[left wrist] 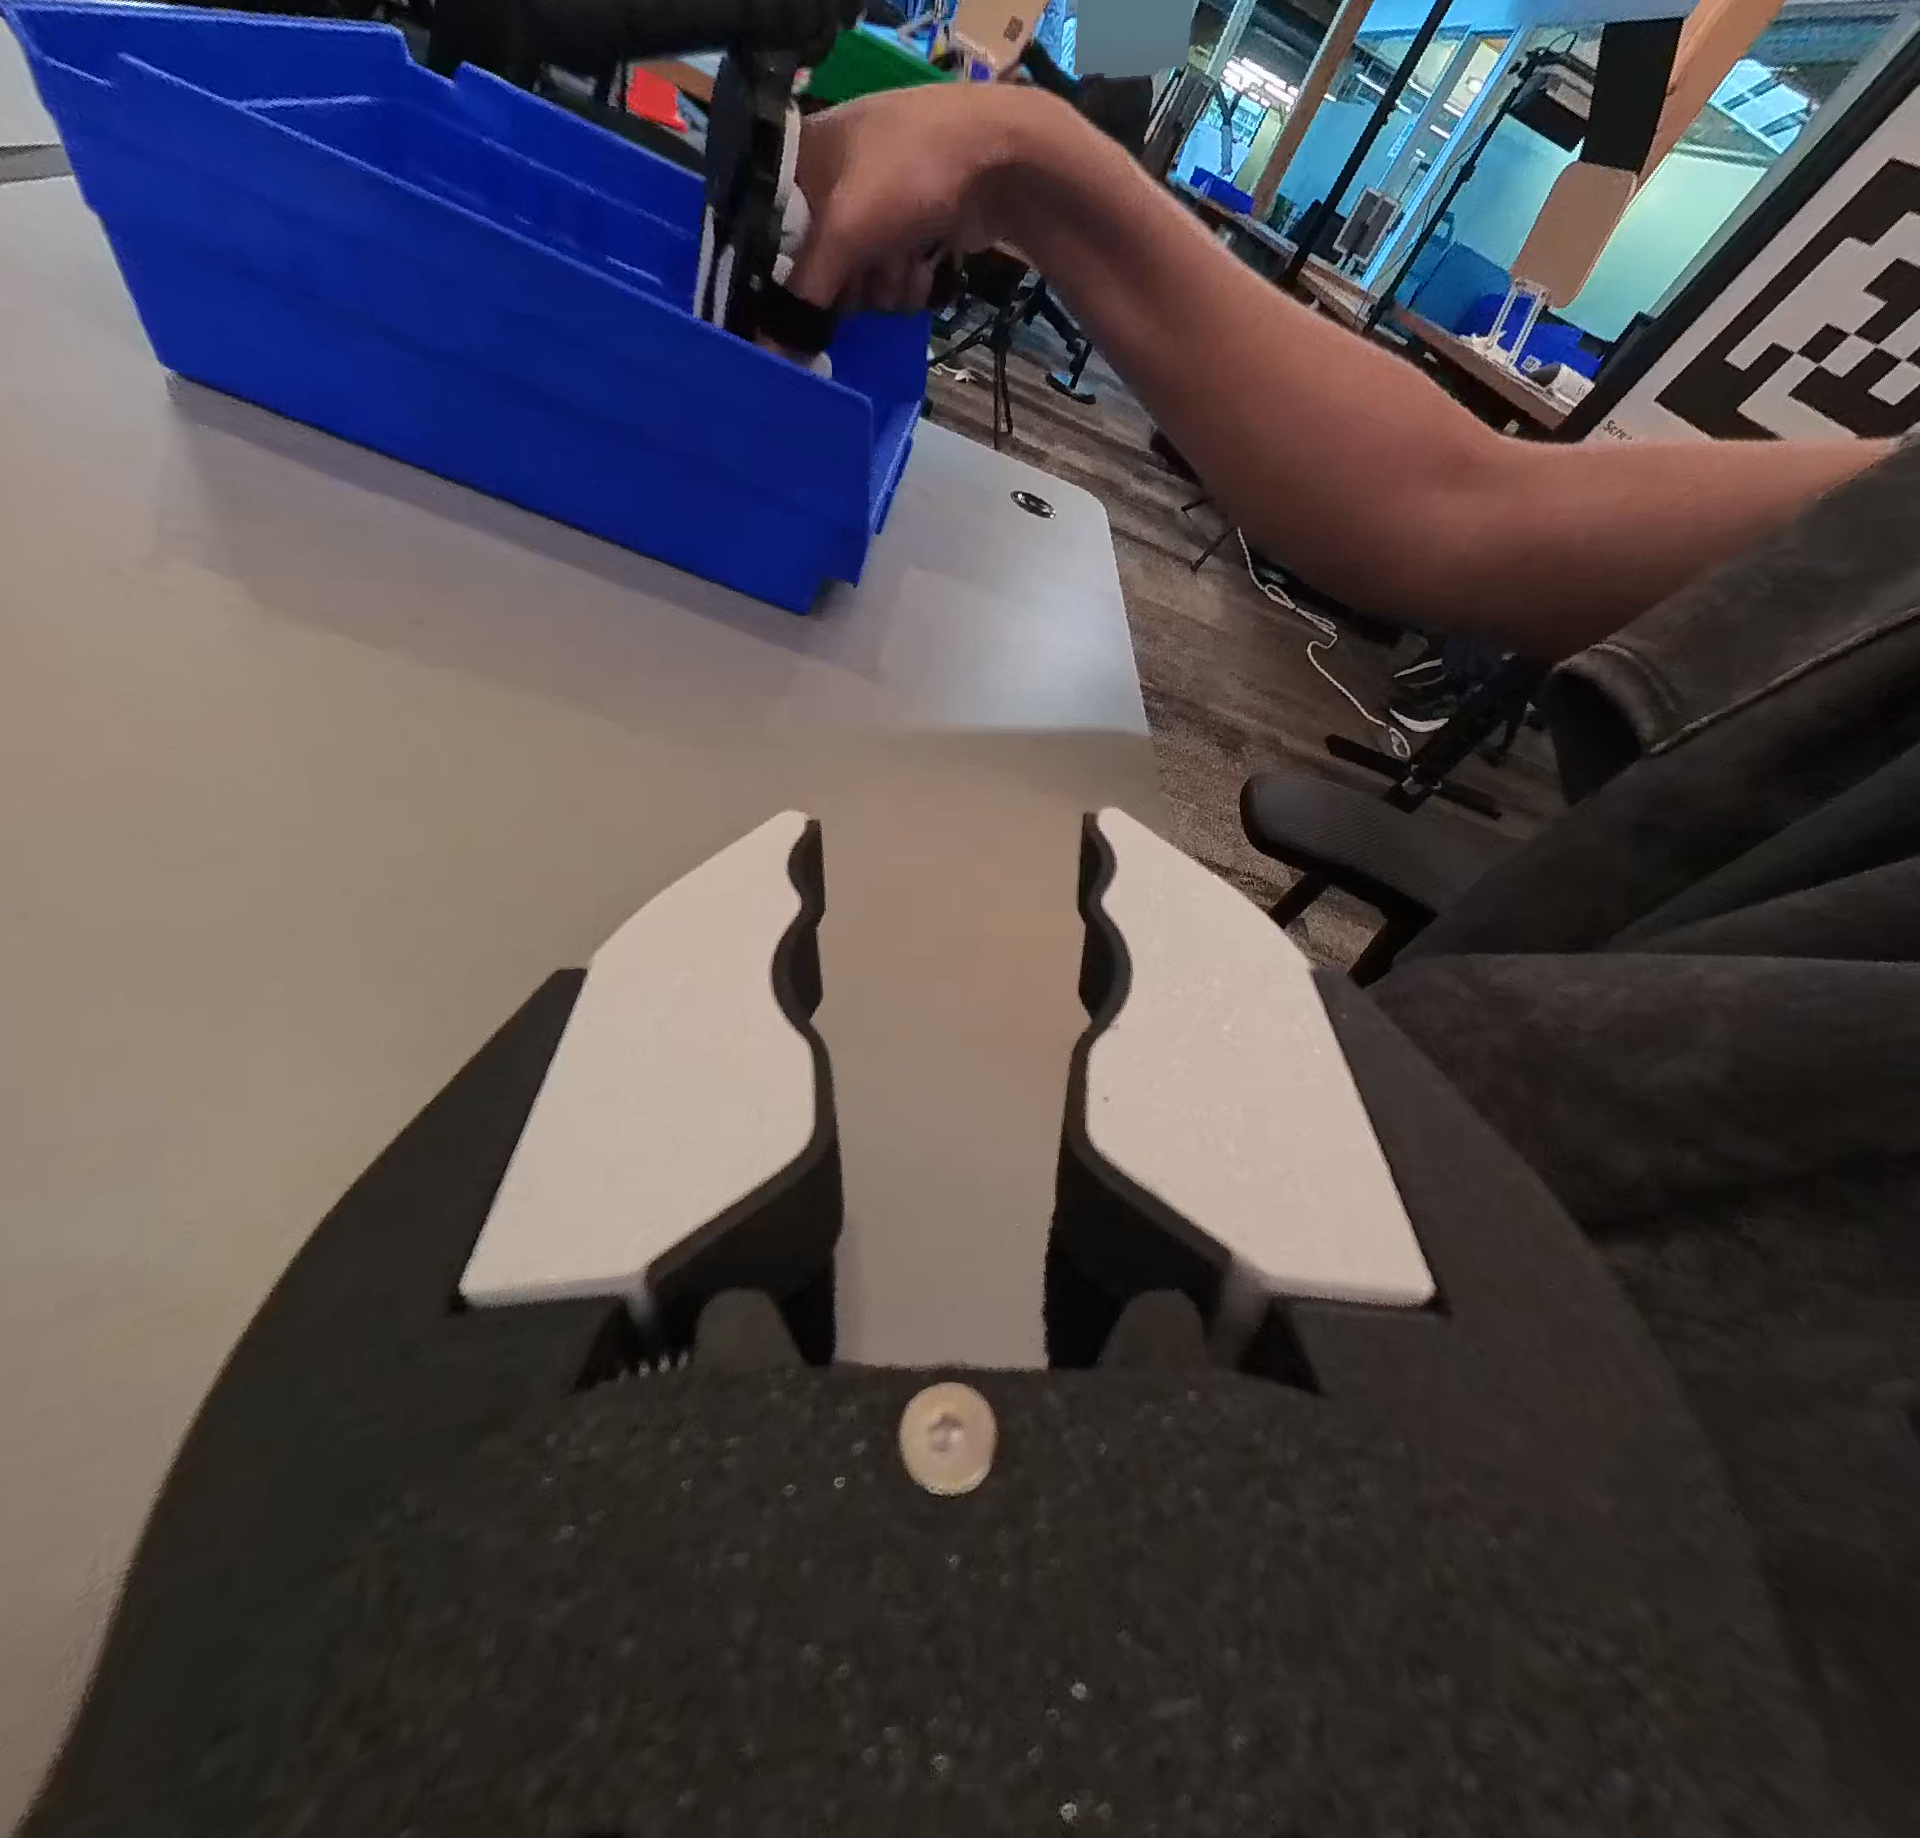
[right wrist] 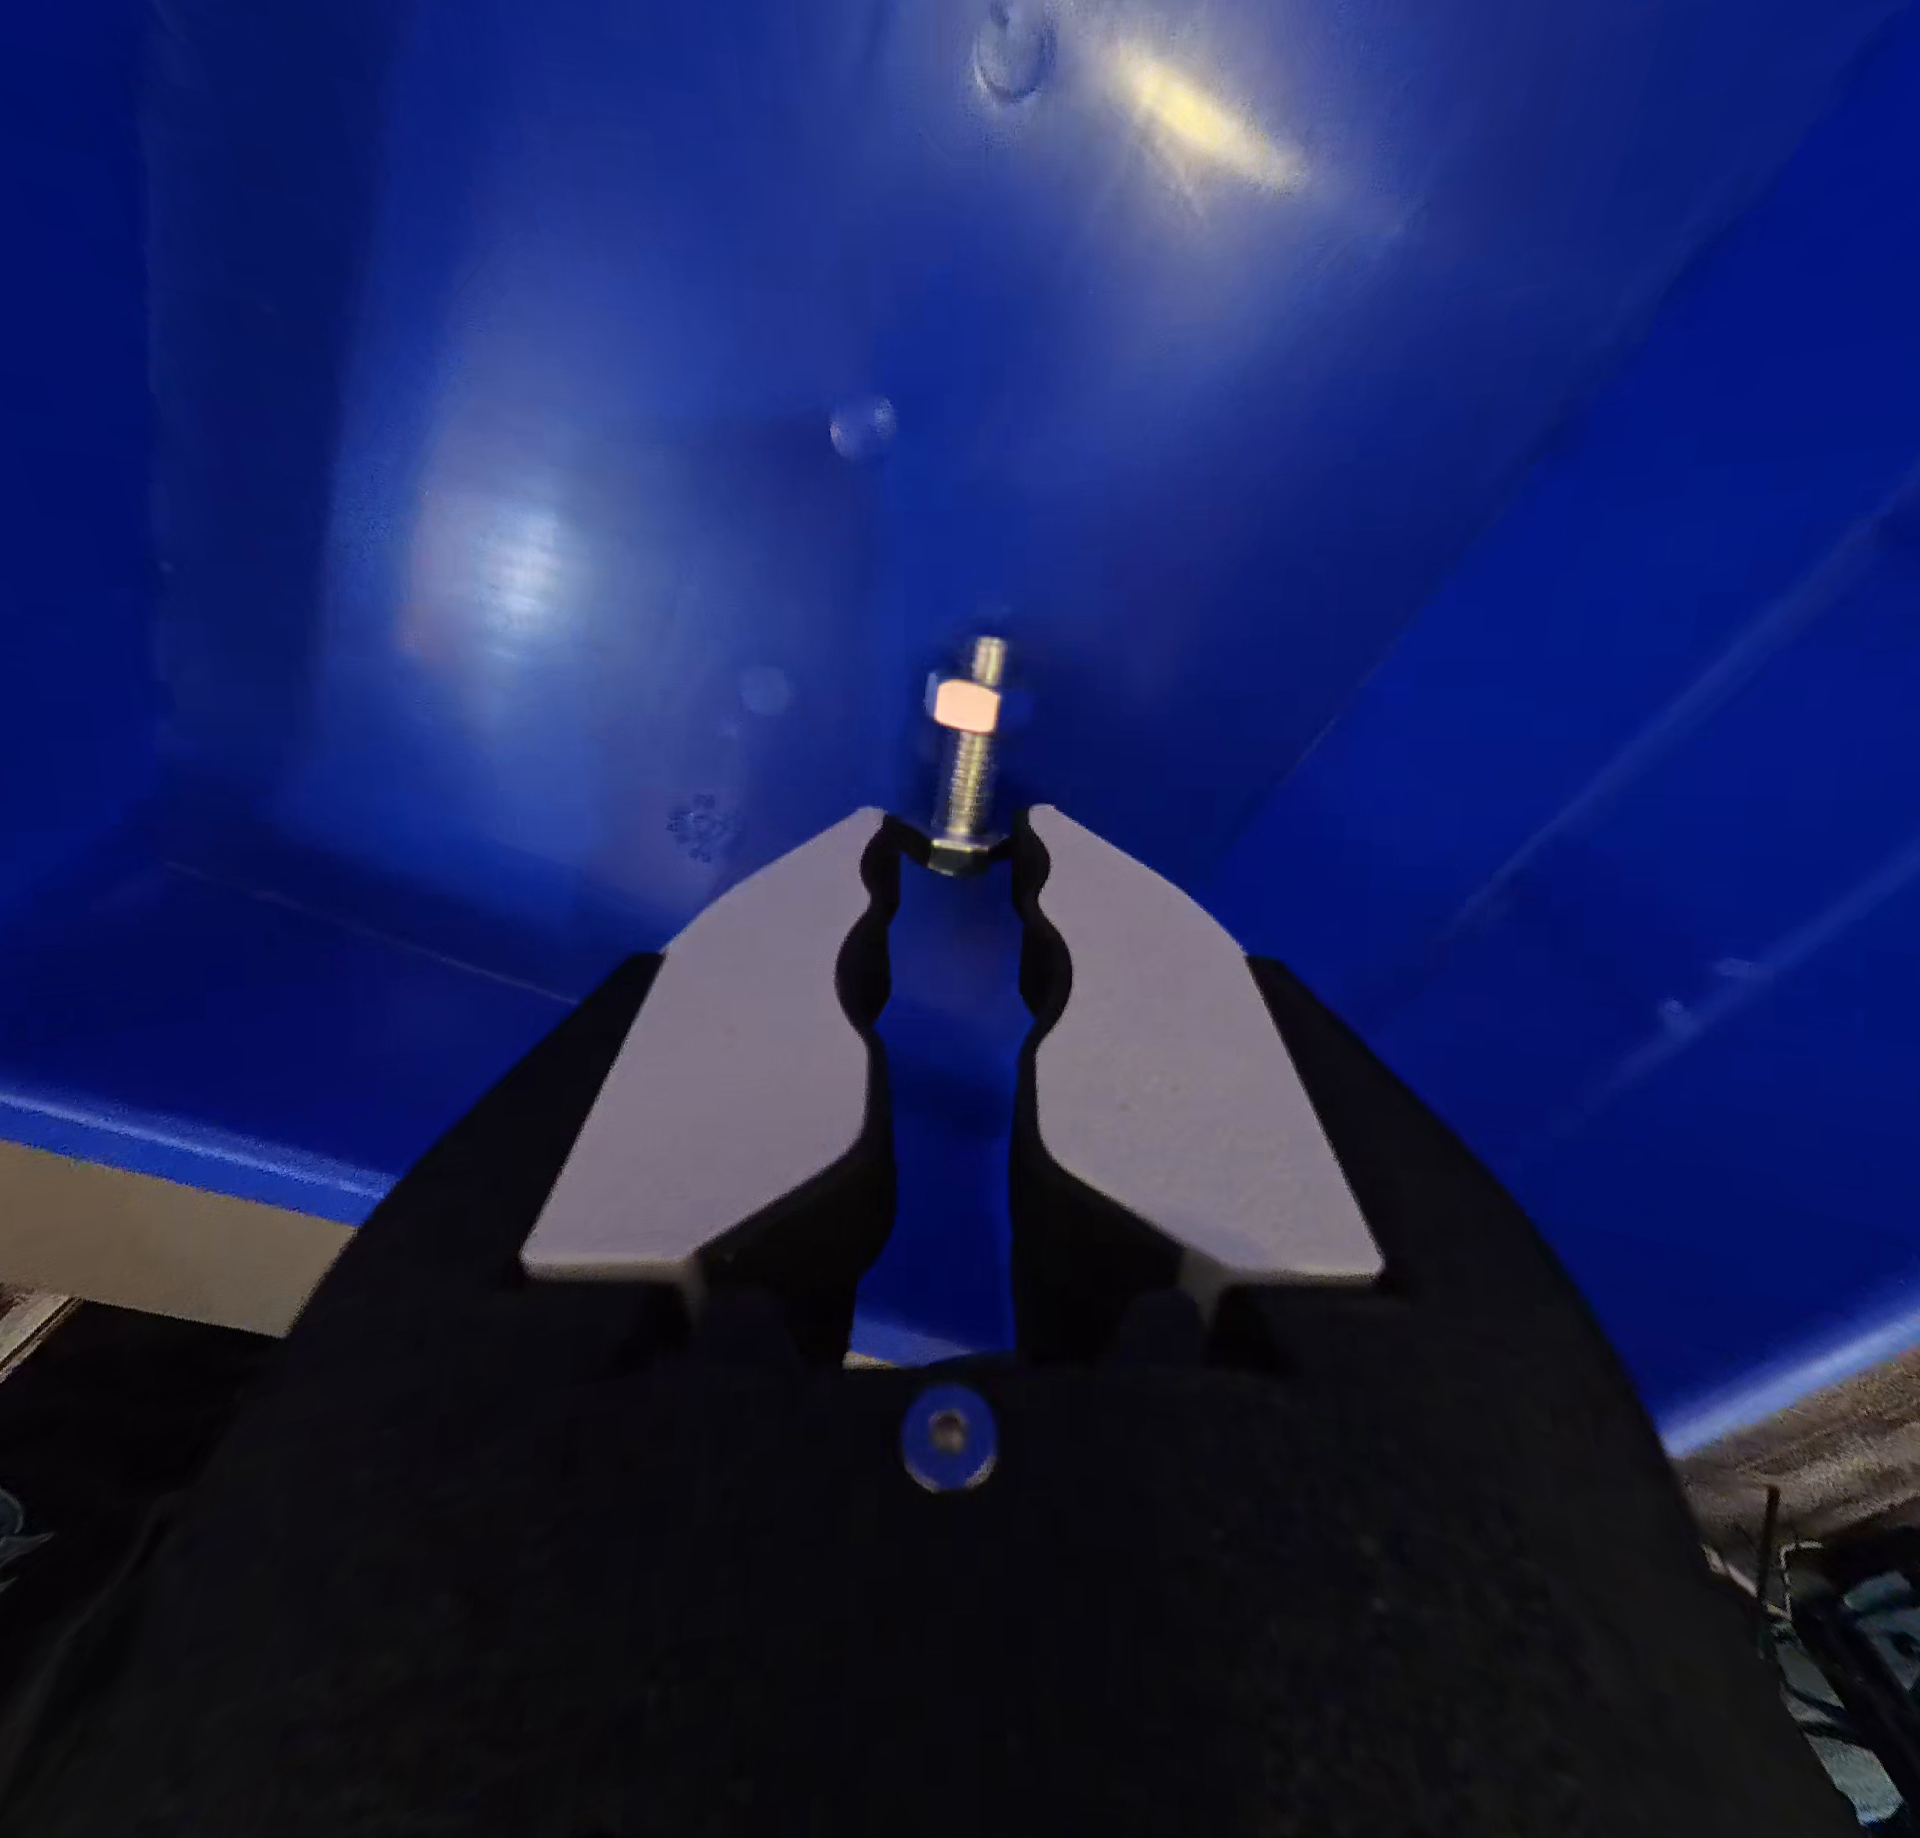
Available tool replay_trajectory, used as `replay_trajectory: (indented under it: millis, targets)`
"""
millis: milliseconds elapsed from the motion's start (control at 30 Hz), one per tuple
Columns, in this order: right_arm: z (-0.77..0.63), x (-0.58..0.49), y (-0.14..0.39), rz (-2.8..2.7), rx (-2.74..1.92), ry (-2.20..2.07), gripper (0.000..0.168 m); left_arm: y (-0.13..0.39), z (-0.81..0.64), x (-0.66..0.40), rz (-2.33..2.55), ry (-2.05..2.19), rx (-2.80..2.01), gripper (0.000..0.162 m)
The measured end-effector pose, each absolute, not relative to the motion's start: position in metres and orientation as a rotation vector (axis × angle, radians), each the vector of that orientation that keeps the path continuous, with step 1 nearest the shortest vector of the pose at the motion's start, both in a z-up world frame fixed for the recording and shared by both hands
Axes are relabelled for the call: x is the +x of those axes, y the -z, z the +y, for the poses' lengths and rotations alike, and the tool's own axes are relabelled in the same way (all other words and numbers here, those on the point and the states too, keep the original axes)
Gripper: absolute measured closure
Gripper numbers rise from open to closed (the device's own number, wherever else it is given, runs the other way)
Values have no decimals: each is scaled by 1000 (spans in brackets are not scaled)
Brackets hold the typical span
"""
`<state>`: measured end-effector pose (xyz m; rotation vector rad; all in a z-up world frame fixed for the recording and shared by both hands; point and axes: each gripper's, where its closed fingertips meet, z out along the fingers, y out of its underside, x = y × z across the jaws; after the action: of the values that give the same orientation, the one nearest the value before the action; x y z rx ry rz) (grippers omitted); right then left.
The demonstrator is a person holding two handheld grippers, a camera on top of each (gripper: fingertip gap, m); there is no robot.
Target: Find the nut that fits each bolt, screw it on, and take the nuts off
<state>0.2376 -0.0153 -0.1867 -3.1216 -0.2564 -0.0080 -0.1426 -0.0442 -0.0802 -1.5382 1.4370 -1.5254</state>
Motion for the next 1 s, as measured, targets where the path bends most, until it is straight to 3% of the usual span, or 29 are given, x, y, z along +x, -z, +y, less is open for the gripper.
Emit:
replay_trajectory:
  millis: [200, 333, 467, 533, 600, 667, 800, 1000]
  targets:
    - [-18, 237, 179, -196, -3053, 34, 141, 87, -56, -143, 1488, 1498, -1534, 114]
    - [-8, 198, 102, -237, -2689, 125, 137, 89, -47, -143, 1465, 1447, -1555, 114]
    - [3, 49, 16, -397, -1967, -167, 138, 95, -16, -135, 1322, 1327, -1648, 114]
    - [-5, -31, 24, -438, -1787, -449, 153, 102, 1, -137, 1239, 1212, -1724, 115]
    - [-3, -80, 71, -546, -1863, -523, 137, 111, 11, -138, 1197, 1099, -1774, 116]
    - [8, -88, 98, -521, -1861, -391, 133, 119, 16, -140, 1195, 1006, -1794, 116]
    - [2, -92, 109, -454, -1745, -414, 139, 131, 21, -143, 1213, 898, -1834, 117]
    - [-1, -81, 98, -373, -1678, -534, 142, 105, 7, -144, 1243, 1002, -1799, 117]
